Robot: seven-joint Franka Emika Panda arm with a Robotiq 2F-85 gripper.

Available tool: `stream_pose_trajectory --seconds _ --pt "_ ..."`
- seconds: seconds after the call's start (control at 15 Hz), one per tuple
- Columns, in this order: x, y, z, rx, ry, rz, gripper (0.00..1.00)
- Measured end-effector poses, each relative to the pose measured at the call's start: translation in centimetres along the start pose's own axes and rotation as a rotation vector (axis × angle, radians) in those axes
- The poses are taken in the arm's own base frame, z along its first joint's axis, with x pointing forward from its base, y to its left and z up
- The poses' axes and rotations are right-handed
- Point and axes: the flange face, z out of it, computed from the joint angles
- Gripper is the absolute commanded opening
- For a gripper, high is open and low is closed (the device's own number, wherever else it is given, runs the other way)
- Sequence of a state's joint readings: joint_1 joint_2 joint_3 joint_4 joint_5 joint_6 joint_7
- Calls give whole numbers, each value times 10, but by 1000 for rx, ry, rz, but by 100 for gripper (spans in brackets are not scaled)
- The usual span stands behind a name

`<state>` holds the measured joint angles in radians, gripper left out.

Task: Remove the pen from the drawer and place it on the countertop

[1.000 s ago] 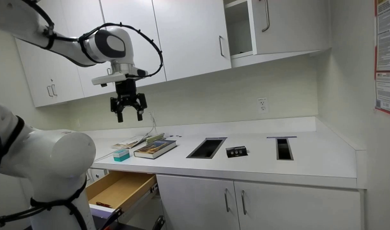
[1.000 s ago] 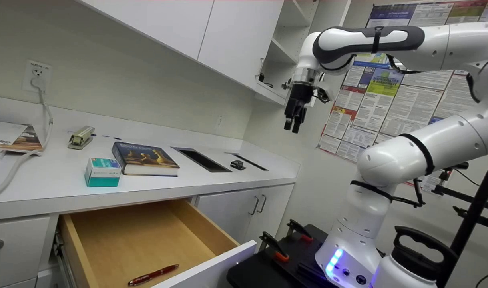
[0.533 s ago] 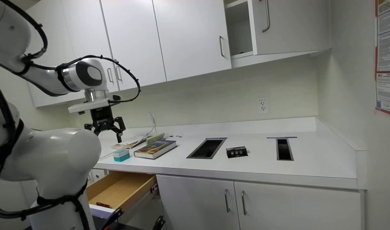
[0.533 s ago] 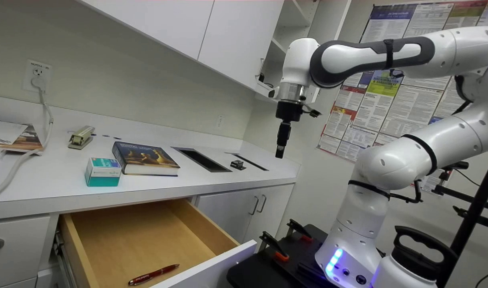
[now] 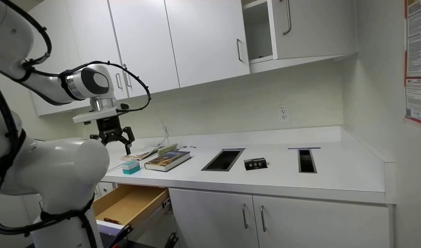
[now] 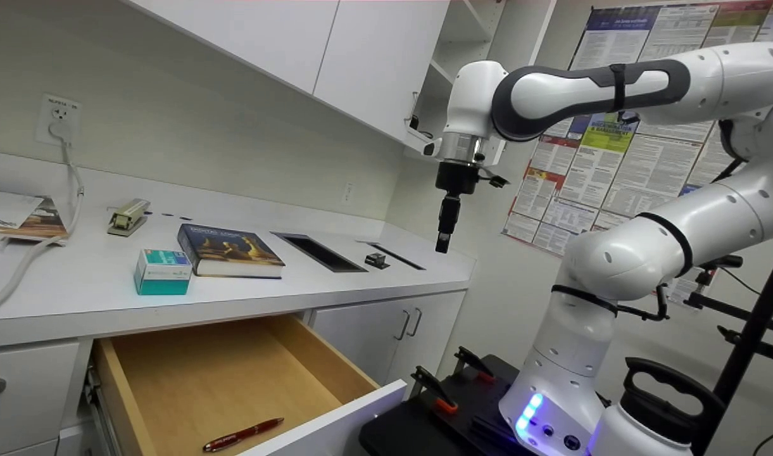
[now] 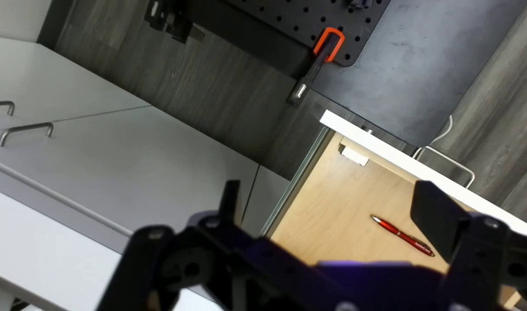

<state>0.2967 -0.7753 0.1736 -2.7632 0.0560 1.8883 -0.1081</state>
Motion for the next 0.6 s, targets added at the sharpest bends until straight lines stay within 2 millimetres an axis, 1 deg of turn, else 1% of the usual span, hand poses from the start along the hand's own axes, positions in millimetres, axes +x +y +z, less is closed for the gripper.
stream_pose_trajectory --seconds 0.13,0.27,0.4,0.6 --pt "9 -11 4 -16 33 -74 100" --pt "23 -32 16 -31 59 -189 100" --pt "39 -58 35 -30 81 -302 100" --pt "60 -97 69 -29 111 -474 100"
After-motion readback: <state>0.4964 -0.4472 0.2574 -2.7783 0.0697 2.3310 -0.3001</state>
